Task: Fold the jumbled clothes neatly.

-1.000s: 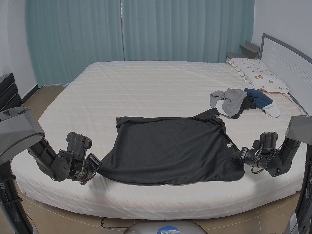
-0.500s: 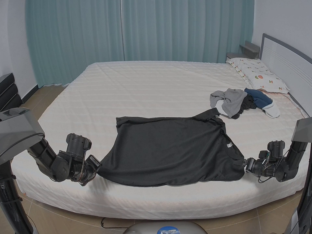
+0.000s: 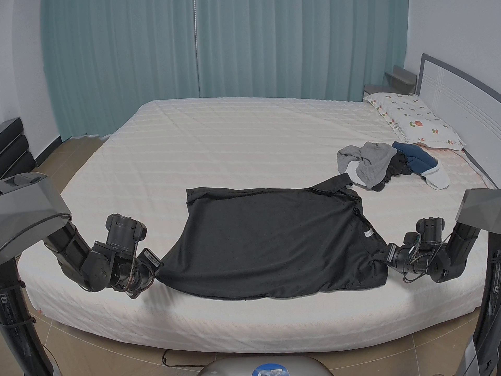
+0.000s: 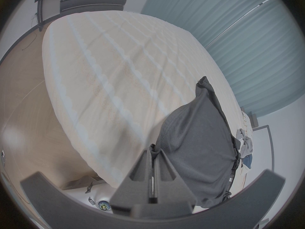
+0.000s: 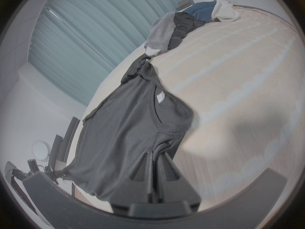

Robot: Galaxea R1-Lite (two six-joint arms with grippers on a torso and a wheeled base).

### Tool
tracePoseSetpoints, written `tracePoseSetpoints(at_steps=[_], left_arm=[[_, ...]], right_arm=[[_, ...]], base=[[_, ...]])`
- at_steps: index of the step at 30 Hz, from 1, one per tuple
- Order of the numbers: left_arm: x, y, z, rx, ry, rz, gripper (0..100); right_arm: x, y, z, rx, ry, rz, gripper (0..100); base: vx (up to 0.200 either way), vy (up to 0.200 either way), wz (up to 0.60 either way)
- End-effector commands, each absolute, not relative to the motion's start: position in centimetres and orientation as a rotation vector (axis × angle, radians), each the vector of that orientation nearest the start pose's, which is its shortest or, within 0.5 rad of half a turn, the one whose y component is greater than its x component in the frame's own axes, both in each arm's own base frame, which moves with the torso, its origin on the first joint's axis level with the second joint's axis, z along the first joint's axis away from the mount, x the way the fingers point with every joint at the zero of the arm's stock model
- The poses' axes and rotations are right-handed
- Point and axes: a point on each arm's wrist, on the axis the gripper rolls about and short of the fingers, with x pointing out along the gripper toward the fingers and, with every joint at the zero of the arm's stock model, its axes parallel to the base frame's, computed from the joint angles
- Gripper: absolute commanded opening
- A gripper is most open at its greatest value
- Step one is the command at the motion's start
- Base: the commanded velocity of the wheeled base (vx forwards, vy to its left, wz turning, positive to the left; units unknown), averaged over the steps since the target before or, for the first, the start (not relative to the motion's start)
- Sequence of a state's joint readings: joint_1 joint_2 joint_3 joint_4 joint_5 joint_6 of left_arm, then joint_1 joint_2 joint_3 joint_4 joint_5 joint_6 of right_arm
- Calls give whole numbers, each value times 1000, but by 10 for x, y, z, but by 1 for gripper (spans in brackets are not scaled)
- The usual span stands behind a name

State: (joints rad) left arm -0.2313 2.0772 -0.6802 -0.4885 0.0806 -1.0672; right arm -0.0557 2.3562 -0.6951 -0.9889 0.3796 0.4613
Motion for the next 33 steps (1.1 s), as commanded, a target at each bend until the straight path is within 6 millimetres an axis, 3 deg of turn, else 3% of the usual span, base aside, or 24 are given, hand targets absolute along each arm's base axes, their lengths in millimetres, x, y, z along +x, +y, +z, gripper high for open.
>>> tracePoseSetpoints(at_steps=[1, 6, 12, 15, 20, 27, 31, 32, 33], left_arm=[[312, -64, 29, -879, 828, 355, 0], [321, -61, 36, -942, 774, 367, 0], [333, -49, 41, -1012, 694, 380, 0], [338, -45, 43, -1070, 655, 380, 0], [342, -44, 34, -1072, 665, 393, 0], [343, -44, 24, -1080, 683, 415, 0], [344, -45, 20, -1077, 693, 418, 0], [344, -45, 18, -1075, 699, 422, 0], [345, -45, 17, -1075, 700, 423, 0]], right_arm=[[376, -11, -15, 616, 653, 144, 0], [412, -11, 6, 638, 590, 114, 0], [440, 4, 20, 688, 587, 131, 0], [459, 20, 11, 720, 560, 99, 0], [483, 30, -5, 698, 499, 35, 0], [501, 32, -22, 690, 420, -20, 0], [499, 34, -26, 692, 426, -11, 0], [498, 35, -27, 690, 430, -9, 100], [497, 35, -26, 692, 431, -8, 100]], base=[[0, 0, 0], [0, 0, 0], [0, 0, 0], [0, 0, 0], [0, 0, 0], [0, 0, 0], [0, 0, 0], [0, 0, 0], [0, 0, 0]])
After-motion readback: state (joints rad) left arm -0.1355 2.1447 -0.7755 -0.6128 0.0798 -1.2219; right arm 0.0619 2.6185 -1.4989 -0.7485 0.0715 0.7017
